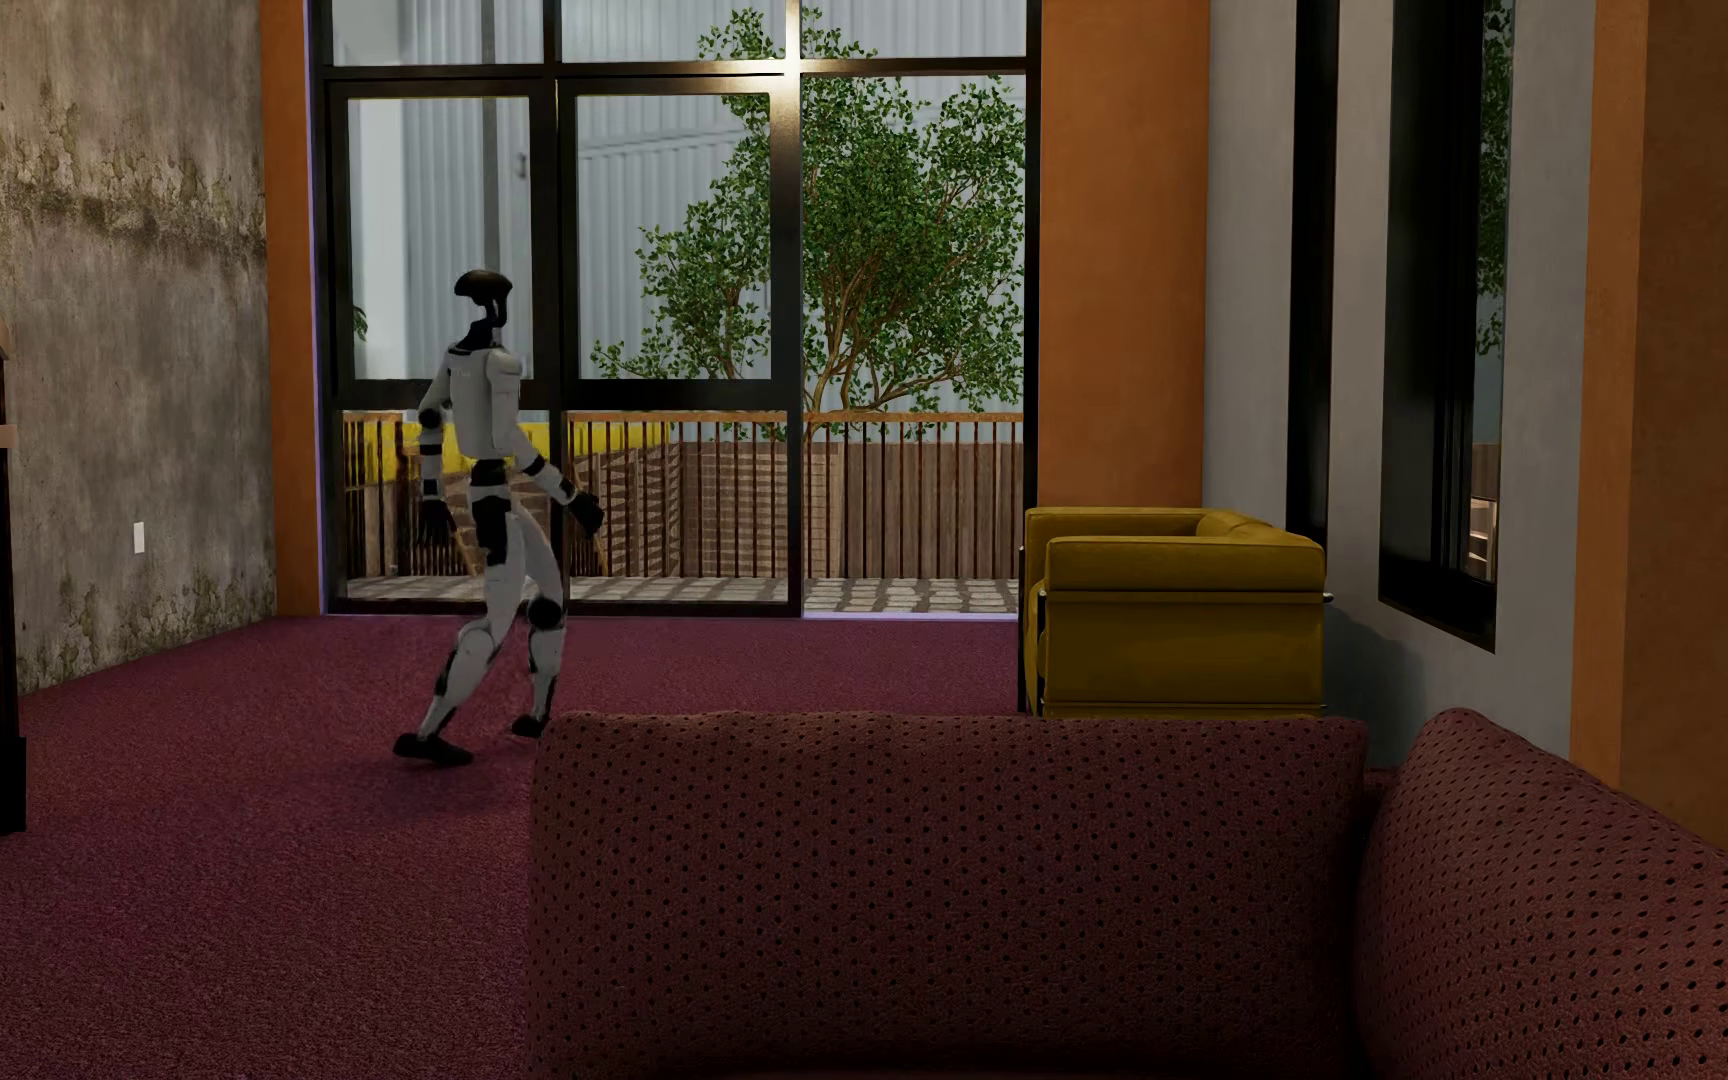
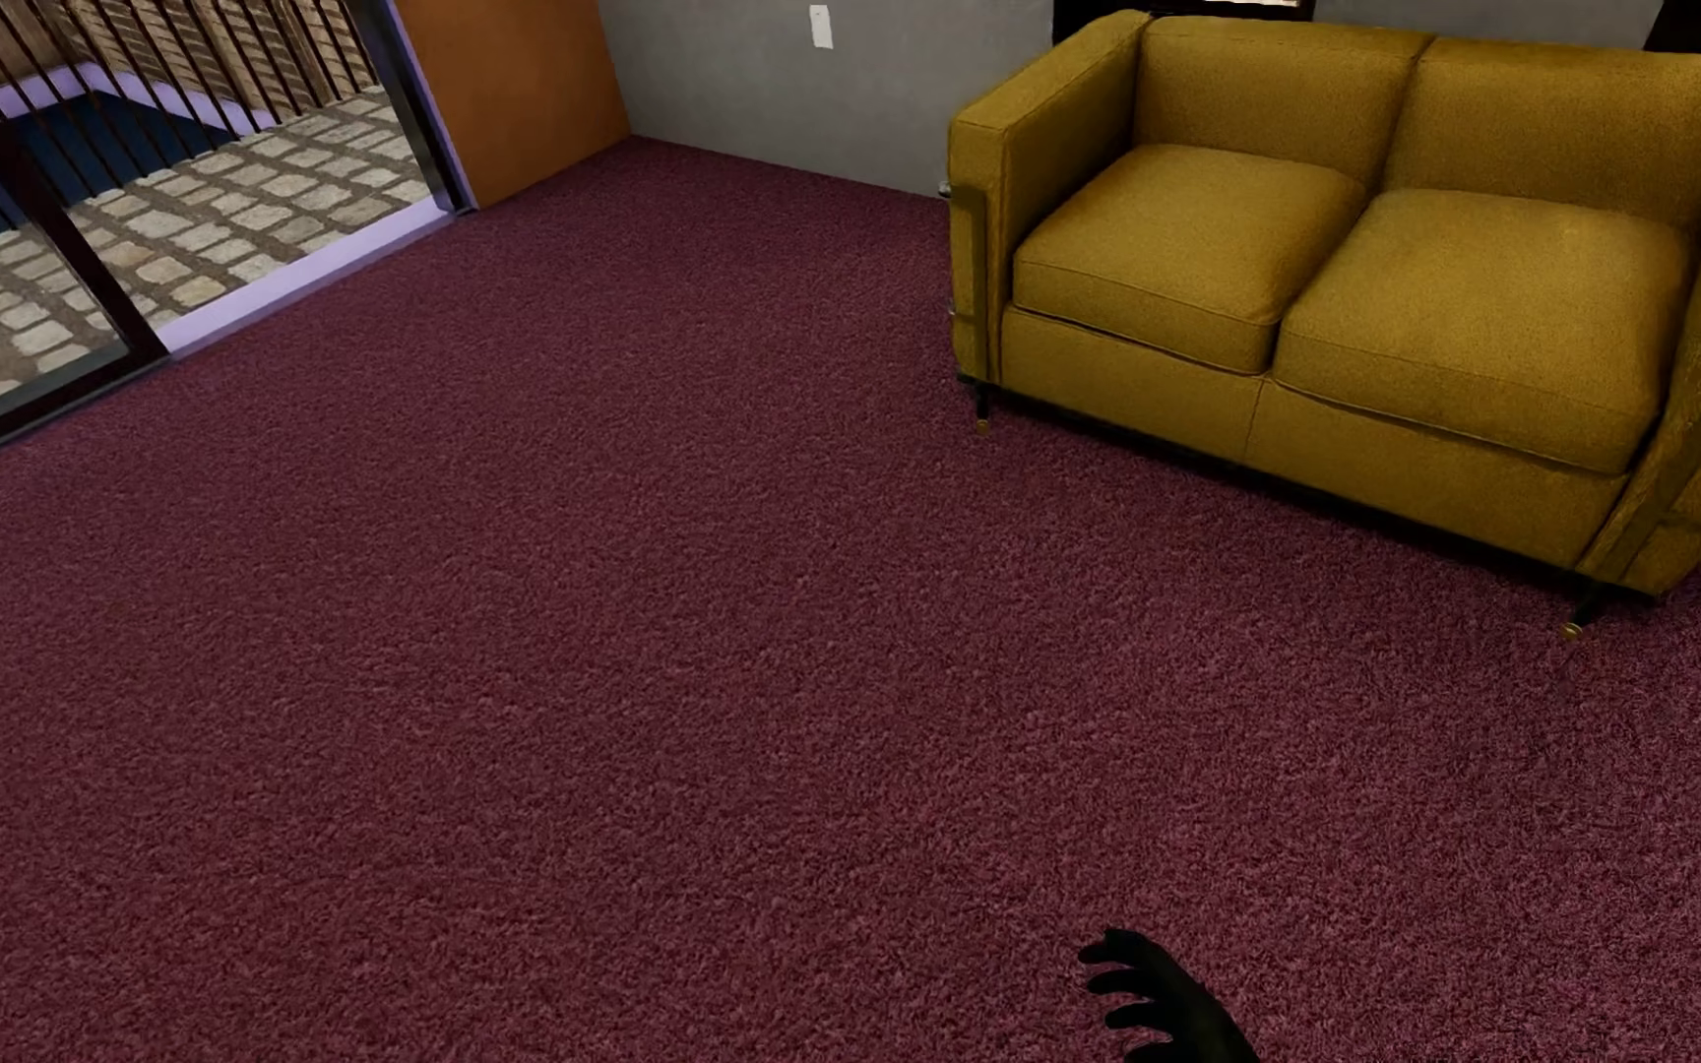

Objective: Approach the sofa

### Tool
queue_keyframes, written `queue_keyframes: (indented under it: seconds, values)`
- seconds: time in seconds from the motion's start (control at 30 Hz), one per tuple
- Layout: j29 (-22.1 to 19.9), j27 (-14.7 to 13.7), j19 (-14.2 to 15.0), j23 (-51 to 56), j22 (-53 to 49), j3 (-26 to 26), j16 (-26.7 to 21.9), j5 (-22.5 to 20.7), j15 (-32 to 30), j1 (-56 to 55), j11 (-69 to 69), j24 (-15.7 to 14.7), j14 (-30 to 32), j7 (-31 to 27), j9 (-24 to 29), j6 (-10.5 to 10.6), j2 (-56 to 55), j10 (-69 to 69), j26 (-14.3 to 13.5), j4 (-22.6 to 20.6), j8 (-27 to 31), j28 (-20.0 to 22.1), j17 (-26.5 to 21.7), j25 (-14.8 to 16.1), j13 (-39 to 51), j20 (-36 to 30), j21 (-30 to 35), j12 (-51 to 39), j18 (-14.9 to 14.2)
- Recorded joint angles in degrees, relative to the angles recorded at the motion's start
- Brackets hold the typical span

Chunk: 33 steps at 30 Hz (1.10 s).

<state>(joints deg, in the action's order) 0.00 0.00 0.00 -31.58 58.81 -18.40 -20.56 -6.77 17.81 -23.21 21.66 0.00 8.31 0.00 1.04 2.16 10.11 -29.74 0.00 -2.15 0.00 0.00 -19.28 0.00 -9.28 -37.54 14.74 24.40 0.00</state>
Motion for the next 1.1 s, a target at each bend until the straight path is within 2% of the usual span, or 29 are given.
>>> queue_keyframes:
  seconds: [0.03, 0.1, 0.13, 0.17, 0.2, 0.23, 0.3, 0.33, 0.4, 0.43, 0.5, 0.57, 0.63, 0.67, 0.73, 0.8, 0.87, 0.97, 1.03, 1.1]
  values:
    - [0.00, 0.00, 0.00, 1.68, -0.59, 0.12, -0.08, 0.64, 1.15, -0.23, -0.43, 0.00, 1.83, 0.00, -0.51, 0.48, 2.17, 5.19, 0.00, 0.28, 0.00, 0.00, -0.25, 0.00, -0.37, 0.23, 0.57, 0.14, 0.00]
    - [0.00, 0.00, 0.00, 2.80, -1.24, 0.75, -0.17, 1.58, 2.87, -1.01, -0.76, 0.00, -20.57, 0.00, -1.33, 1.80, 6.66, 13.02, 0.00, 0.18, 0.00, 0.00, -0.72, 0.00, -2.51, 2.10, 1.67, -0.76, 0.00]
    - [0.00, 0.00, 0.00, 1.38, -1.33, 0.85, -0.31, 1.90, 3.10, -2.11, -0.52, 0.00, -20.98, 0.00, -1.74, 2.20, 8.39, 13.48, 0.00, -0.27, 0.00, 0.00, -0.66, 0.00, -3.80, 3.67, 2.65, -1.64, 0.00]
    - [0.00, 0.00, 0.00, -1.59, -1.26, 0.62, -0.69, 2.53, 2.65, -3.53, 0.09, 0.00, -5.59, 0.00, -2.31, 2.03, 9.53, 8.00, 0.00, -0.79, 0.00, 0.00, -0.22, 0.00, -5.08, 5.49, 3.96, -2.70, 0.00]
    - [0.00, 0.00, 0.00, -6.74, -0.64, 0.41, -1.17, 3.68, 1.31, -5.16, 1.39, 0.00, 7.61, 0.00, -2.82, 0.93, 10.11, 5.57, 0.00, -1.44, 0.00, 0.00, 0.97, 0.00, -5.98, 7.40, 5.69, -4.07, 0.00]
    - [0.00, 0.00, 0.00, -14.27, 0.98, 0.58, -1.68, 5.27, -1.22, -6.45, 3.85, 0.00, 9.71, 0.00, -2.84, -1.17, 10.33, 1.58, 0.00, -2.44, 0.00, 0.00, 2.87, 0.00, -6.38, 9.02, 8.07, -5.88, 0.00]
    - [0.00, 0.00, 0.00, -29.35, 5.50, 1.36, -2.30, 9.01, -10.22, -4.15, 12.98, 0.00, 5.47, 0.00, -1.36, -5.80, 8.24, -4.68, 0.00, -4.42, 0.00, 0.00, 6.17, 0.00, -6.85, 12.45, 15.92, -10.88, 0.00]
    - [0.00, 0.00, 0.00, -31.56, 6.23, 1.36, -2.26, 10.54, -16.30, -0.94, 19.82, 0.00, 2.50, 0.00, -0.66, -7.04, 4.16, -4.71, 0.00, -4.72, 0.00, 0.00, 5.84, 0.00, -7.51, 16.39, 22.51, -13.20, 0.00]
    - [0.00, 0.00, 0.00, -28.06, 3.47, 3.46, -2.69, 12.12, -29.51, 5.20, 36.48, 0.00, -3.11, 0.00, 0.75, -7.92, -8.91, -2.10, 0.00, -5.47, 0.00, 0.00, 2.17, 0.00, -8.58, 21.39, 28.02, -16.02, 0.00]
    - [0.00, 0.00, 0.00, -25.87, 0.16, 6.20, -3.36, 11.75, -29.79, 7.57, 44.11, 0.00, -5.13, 0.00, 1.36, -7.77, -14.73, -1.61, 0.00, -5.41, 0.00, 0.00, 0.32, 0.00, -9.21, 23.07, 26.21, -16.30, 0.00]
    - [0.00, 0.00, 0.00, -23.32, -7.14, 12.91, -5.77, 10.90, -18.63, 11.35, 54.10, 0.00, -7.52, 0.00, 3.25, -7.70, -23.09, -1.85, 0.00, -5.60, 0.00, 0.00, -1.43, 0.00, -10.12, 24.76, 16.42, -17.11, 0.00]
    - [0.00, 0.00, 0.00, -20.76, -12.15, 17.83, -8.43, 10.89, -12.00, 14.69, 55.99, 0.00, -10.04, 0.00, 4.29, -8.13, -28.70, -3.12, 0.00, -5.19, 0.00, 0.00, -0.78, 0.00, -10.89, 27.19, 6.48, -19.18, 0.00]
    - [0.00, 0.00, 0.00, -19.60, -13.88, 20.94, -8.89, 10.70, -12.08, 17.21, 48.26, 0.00, -12.36, 0.00, 4.26, -7.70, -31.47, -2.86, 0.00, -4.98, 0.00, 0.00, 1.36, 0.00, -10.29, 31.58, -1.15, -22.35, 0.00]
    - [0.00, 0.00, 0.00, -19.85, -14.38, 21.80, -8.30, 10.25, -13.17, 18.17, 41.09, 0.00, -12.75, 0.00, 4.23, -7.13, -31.08, -2.55, 0.00, -4.70, 0.00, 0.00, 2.32, 0.00, -9.54, 33.95, -2.47, -23.94, 0.00]
    - [0.00, 0.00, 0.00, -21.26, -16.60, 22.50, -6.66, 9.07, -13.01, 19.78, 25.83, 0.00, -12.22, 0.00, 4.09, -5.77, -27.67, -1.86, 0.00, -3.59, 0.00, 0.00, 3.45, 0.00, -7.78, 35.88, 1.36, -26.17, 0.00]
    - [0.00, 0.00, 0.00, -20.93, -20.02, 21.97, -5.19, 7.61, -11.56, 20.66, 15.07, 0.00, -11.73, 0.00, 3.37, -4.58, -23.21, -0.97, 0.00, -2.67, 0.00, 0.00, 3.77, 0.00, -6.33, 32.96, 11.03, -27.10, 0.00]
    - [0.00, 0.00, 0.00, -20.58, -22.72, 20.34, -4.22, 6.18, -11.27, 21.55, 8.20, 0.00, -13.44, 0.00, 2.43, -4.00, -18.57, 0.50, 0.00, -2.50, 0.00, 0.00, 4.35, 0.00, -5.12, 25.88, 16.97, -27.74, 0.00]
    - [0.00, 0.00, 0.00, -23.06, -21.18, 17.94, -1.28, 4.67, -6.41, 23.79, 3.01, 0.00, -18.44, 0.00, 1.45, -2.70, -13.91, 4.02, 0.00, -1.80, 0.00, 0.00, 2.80, 0.00, -3.30, 13.48, 18.85, -28.37, 0.00]
    - [0.00, 0.00, 0.00, -24.94, -12.99, 17.64, 2.72, 3.76, -3.90, 24.57, 1.48, 0.00, -19.54, 0.00, 1.32, -1.78, -11.68, 5.43, 0.00, -1.37, 0.00, 0.00, 0.96, 0.00, -0.68, 5.29, 19.89, -28.57, 0.00]
    - [0.00, 0.00, 0.00, -25.82, -5.36, 18.90, 5.02, 3.44, -2.48, 24.05, 1.29, 0.00, -18.58, 0.00, 1.28, -2.09, -9.97, 5.20, 0.00, -1.03, 0.00, 0.00, -0.02, 0.00, 2.58, -8.08, 19.42, -28.60, 0.00]
